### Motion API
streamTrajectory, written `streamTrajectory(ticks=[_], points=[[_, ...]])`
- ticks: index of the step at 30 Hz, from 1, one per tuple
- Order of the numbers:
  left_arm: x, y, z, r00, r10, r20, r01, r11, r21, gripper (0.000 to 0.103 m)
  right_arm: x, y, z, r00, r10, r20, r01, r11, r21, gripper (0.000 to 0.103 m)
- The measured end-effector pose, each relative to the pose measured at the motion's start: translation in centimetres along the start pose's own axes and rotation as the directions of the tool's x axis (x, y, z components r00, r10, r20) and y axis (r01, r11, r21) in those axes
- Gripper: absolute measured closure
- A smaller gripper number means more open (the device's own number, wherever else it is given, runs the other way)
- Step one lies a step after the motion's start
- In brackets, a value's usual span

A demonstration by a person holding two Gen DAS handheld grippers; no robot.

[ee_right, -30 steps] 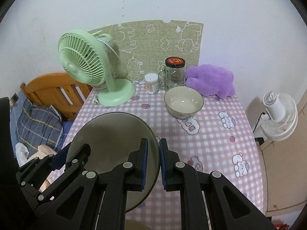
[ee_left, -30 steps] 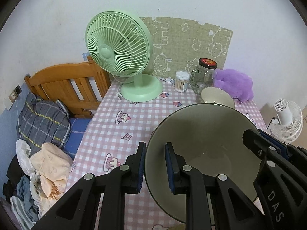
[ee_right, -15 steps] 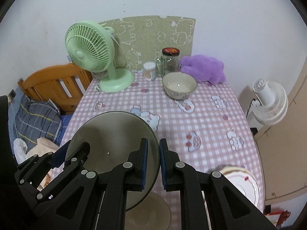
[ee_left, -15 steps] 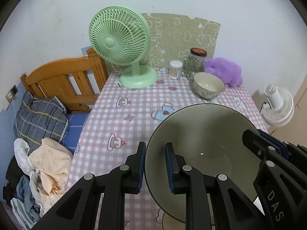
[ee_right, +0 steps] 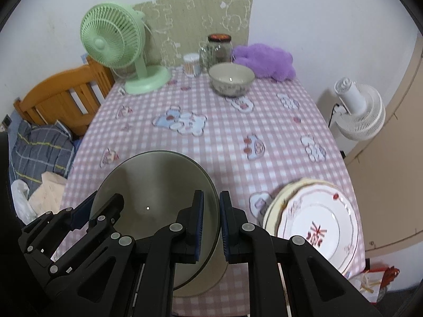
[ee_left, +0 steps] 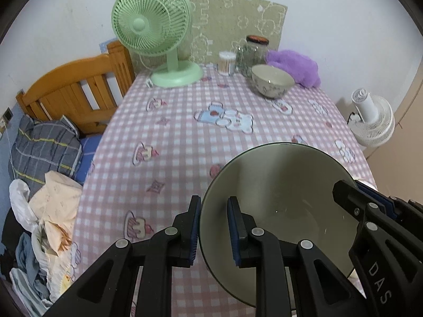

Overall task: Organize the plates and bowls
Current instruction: 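Lower the green-rimmed bowl beside the plate stack and open both tools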

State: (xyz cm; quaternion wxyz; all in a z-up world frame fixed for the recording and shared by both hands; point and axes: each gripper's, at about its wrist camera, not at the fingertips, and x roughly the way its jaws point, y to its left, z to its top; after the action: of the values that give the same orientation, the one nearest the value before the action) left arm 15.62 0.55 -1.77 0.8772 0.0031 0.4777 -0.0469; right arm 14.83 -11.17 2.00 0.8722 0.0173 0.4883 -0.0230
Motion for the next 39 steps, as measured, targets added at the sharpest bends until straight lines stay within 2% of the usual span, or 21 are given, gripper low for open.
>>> streamTrajectory(ticks=[11,23,33,36,38,39], points=[[1.9,-0.6,-2.6,0.998,-0.014,-0.067,0.016,0.999,0.031,0.086,1.9,-0.7,-3.2,0.997,-0.017,-0.076,0.020,0.999,0.036,0.088],[4.1,-0.8,-3.8,0.992,-0.007,-0.124,0.013,0.999,0.052,0.086,4.3,-0.9,-4.3,0.991,-0.013,-0.135,0.018,0.999,0.037,0.088],[4.5,-1.5,-4.1,0.993,0.014,-0.114,-0.004,0.996,0.088,0.086,4.9,-1.4,-4.8,0.990,-0.016,-0.143,0.021,0.999,0.037,0.088],[4.5,-2.0,-4.2,0.995,0.011,-0.103,0.002,0.992,0.129,0.079,5.1,-1.2,-4.9,0.992,-0.022,-0.125,0.025,0.999,0.020,0.084],[4.6,-2.0,-4.2,0.994,-0.008,-0.109,0.023,0.990,0.137,0.069,5.2,-1.1,-5.0,0.992,-0.027,-0.119,0.030,0.999,0.020,0.084],[4.5,-2.0,-4.2,0.994,-0.018,-0.110,0.033,0.990,0.136,0.067,5.2,-1.1,-5.0,0.993,-0.025,-0.118,0.027,0.999,0.021,0.084]])
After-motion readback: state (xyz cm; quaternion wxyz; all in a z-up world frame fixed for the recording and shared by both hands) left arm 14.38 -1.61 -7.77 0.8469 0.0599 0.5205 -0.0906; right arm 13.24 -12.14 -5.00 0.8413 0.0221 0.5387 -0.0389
